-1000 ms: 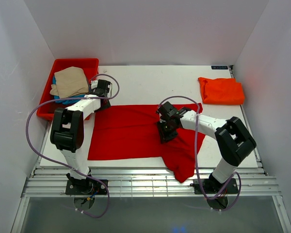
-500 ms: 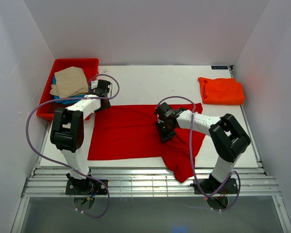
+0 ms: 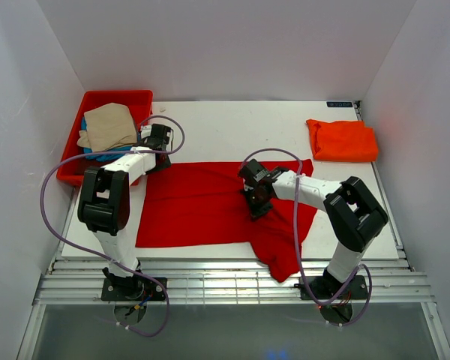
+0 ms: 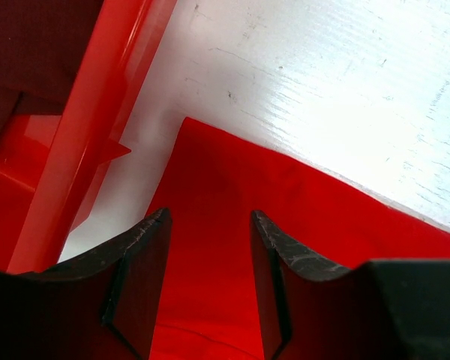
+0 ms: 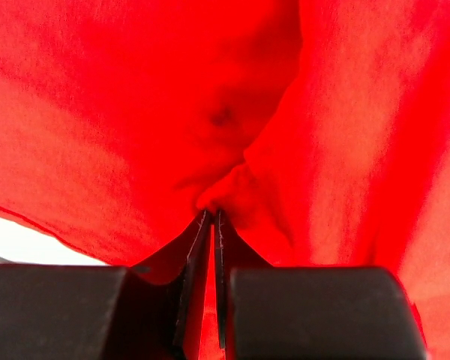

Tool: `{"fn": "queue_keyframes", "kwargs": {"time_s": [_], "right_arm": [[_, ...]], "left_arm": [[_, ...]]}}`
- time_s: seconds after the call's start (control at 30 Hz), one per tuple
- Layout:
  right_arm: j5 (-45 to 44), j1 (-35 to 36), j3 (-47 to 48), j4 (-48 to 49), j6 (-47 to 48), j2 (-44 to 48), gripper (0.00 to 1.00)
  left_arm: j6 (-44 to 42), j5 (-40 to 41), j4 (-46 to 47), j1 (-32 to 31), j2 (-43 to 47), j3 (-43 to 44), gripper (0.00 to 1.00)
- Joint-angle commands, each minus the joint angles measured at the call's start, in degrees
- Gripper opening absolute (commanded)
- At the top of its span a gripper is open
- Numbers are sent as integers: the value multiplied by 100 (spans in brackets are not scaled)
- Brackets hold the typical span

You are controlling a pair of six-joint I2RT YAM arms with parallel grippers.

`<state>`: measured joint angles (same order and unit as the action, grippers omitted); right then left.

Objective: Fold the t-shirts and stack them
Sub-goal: Fold the tshirt

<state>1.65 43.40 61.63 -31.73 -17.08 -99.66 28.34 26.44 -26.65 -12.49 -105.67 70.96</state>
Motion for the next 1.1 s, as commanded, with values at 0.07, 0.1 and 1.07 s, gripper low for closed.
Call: {"fn": "queue_keyframes", "kwargs": {"time_s": [0.07,0.1,1.07], "right_arm": [[-139,134,279,-492,82,517,11],[-139,151,306,-545,73,604,11],[20,688,69,-1204,-173,957,21]], "left_arm": [[40,-33,46,-8,73,14,57],[58,-42,46,1,55,-3,57],[49,-139,29,-8,-15,-47,57]]}}
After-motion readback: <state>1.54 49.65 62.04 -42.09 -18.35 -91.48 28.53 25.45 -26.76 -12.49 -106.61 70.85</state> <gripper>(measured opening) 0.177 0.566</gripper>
